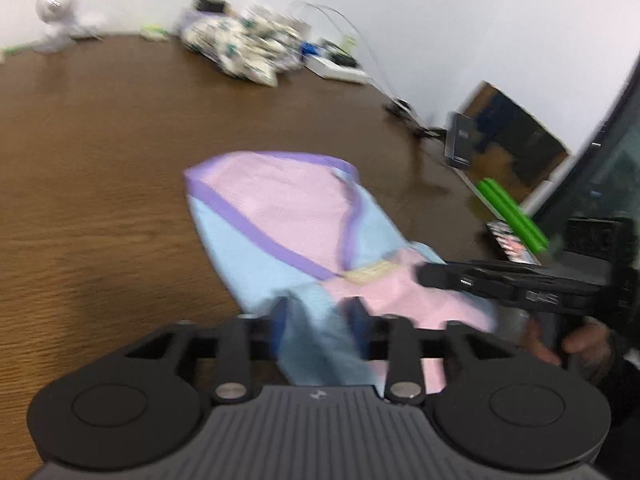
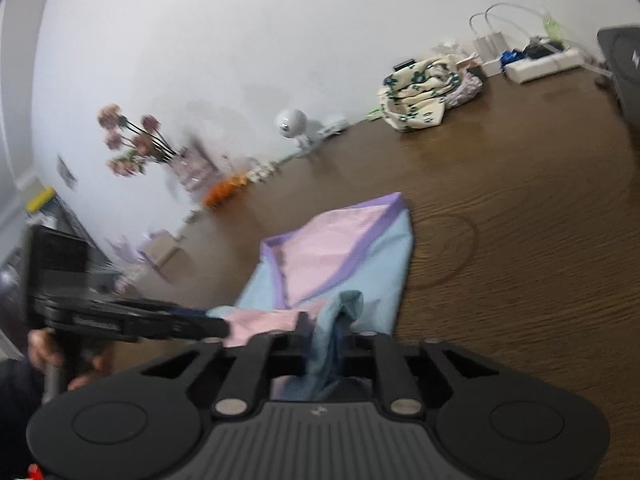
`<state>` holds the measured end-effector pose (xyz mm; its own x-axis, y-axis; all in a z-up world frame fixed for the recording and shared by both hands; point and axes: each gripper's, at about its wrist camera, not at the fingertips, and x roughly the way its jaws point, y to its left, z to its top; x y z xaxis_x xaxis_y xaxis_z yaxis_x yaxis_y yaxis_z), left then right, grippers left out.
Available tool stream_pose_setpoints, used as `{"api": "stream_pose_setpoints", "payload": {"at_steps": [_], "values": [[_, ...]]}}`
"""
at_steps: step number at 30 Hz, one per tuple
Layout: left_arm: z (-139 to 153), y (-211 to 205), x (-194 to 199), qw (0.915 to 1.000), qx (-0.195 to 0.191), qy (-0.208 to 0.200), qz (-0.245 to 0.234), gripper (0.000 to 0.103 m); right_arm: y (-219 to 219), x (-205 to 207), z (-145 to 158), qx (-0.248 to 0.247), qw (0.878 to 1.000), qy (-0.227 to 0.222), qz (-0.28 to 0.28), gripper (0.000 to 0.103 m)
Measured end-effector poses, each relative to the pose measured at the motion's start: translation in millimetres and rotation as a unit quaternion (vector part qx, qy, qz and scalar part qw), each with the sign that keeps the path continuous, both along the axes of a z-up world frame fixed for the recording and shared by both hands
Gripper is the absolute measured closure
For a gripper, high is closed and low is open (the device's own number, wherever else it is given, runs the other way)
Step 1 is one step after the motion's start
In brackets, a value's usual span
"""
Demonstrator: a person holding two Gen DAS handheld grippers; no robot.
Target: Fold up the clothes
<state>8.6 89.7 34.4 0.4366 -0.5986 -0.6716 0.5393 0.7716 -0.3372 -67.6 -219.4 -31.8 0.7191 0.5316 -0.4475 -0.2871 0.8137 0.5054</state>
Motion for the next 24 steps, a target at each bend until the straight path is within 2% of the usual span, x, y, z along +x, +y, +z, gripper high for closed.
{"api": "stream_pose_setpoints", "payload": {"at_steps": [2,5,7,9,10,14,16,20,24], "values": [[7,10,-5,0.9996,-0.006,-0.016,0.025,0.060,-5,-9,9,-0.016,1.000,-0.021,-0.018,0.070],[25,20,-20,0.9975,-0.046,-0.030,0.045,0.060,-9,-30,27,-0.042,0.996,-0.074,-0.040,0.071],[33,11,-35,0.9963,-0.056,-0.053,0.039,0.057,-3,-35,36,-0.053,0.994,-0.088,-0.025,0.084],[31,-5,-47,0.9955,-0.053,-0.067,0.041,0.053,10,-34,38,-0.062,0.995,-0.083,0.002,0.090],[27,-14,-52,0.9954,-0.047,-0.071,0.044,0.053,18,-31,35,-0.071,0.994,-0.078,0.009,0.090],[3,-42,-58,0.9965,0.020,-0.062,0.051,0.054,42,-15,10,-0.125,0.991,-0.042,0.013,0.091],[-7,-46,-61,0.9958,0.040,-0.060,0.055,0.053,43,-13,4,-0.125,0.991,-0.048,0.012,0.090],[-18,-37,-60,0.9953,0.036,-0.050,0.074,0.047,38,-16,7,-0.119,0.992,-0.043,0.016,0.089],[-21,-35,-66,0.9942,0.037,-0.063,0.080,0.047,32,-27,17,-0.098,0.993,-0.060,0.041,0.089]]}}
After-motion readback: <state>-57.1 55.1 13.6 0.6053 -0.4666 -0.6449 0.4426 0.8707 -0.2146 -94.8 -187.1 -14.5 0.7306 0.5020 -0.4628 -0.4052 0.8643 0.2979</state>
